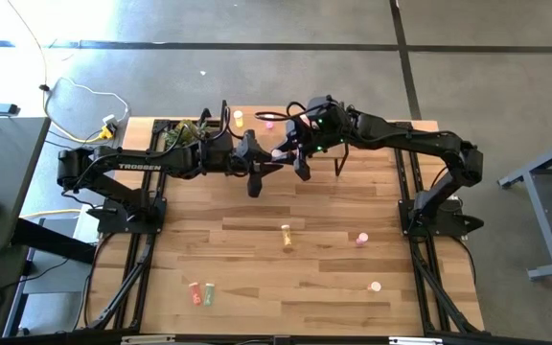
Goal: Pick and place medicine bottles onto shelf by color
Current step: Put the bottom pink bottle on the shelf
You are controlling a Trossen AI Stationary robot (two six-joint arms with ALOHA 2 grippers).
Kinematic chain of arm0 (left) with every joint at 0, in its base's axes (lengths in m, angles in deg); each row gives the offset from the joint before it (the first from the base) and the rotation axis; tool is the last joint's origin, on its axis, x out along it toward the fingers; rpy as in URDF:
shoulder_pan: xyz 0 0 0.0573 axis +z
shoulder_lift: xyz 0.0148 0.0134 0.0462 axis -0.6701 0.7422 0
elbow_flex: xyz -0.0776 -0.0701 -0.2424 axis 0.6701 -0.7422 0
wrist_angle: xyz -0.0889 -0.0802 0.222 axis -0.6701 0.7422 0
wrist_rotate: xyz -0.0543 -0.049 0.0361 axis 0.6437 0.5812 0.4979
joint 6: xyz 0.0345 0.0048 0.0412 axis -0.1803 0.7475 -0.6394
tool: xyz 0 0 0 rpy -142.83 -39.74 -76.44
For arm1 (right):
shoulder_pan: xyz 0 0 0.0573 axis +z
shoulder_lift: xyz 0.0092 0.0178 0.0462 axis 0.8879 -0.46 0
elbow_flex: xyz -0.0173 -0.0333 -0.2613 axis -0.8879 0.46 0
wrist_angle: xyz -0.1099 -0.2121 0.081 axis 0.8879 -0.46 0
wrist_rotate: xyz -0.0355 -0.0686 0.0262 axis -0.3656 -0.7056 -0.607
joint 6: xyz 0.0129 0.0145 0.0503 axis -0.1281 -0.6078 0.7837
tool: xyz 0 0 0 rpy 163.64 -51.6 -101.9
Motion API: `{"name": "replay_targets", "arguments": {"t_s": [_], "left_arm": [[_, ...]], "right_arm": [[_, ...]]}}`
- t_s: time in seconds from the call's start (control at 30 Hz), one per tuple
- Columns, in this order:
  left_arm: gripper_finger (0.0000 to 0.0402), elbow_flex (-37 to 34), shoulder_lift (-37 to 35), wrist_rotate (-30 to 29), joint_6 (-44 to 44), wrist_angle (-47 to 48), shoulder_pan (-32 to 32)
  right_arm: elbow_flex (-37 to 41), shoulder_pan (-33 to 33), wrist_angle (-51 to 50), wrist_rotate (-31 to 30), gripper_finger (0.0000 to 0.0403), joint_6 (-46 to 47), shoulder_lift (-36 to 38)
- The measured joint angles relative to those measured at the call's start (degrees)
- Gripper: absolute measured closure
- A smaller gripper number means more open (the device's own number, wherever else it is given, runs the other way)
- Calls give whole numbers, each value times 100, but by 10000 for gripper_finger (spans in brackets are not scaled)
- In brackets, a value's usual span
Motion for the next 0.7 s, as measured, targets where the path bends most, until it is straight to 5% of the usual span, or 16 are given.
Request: {"name": "replay_targets", "arguments": {"t_s": [0.37,0.7], "left_arm": [[295,2,-2,4,42,46,0],[221,2,-2,21,-5,61,0]], "right_arm": [[0,0,-43,-2,297,2,2],[0,0,-77,-13,299,2,7]]}}
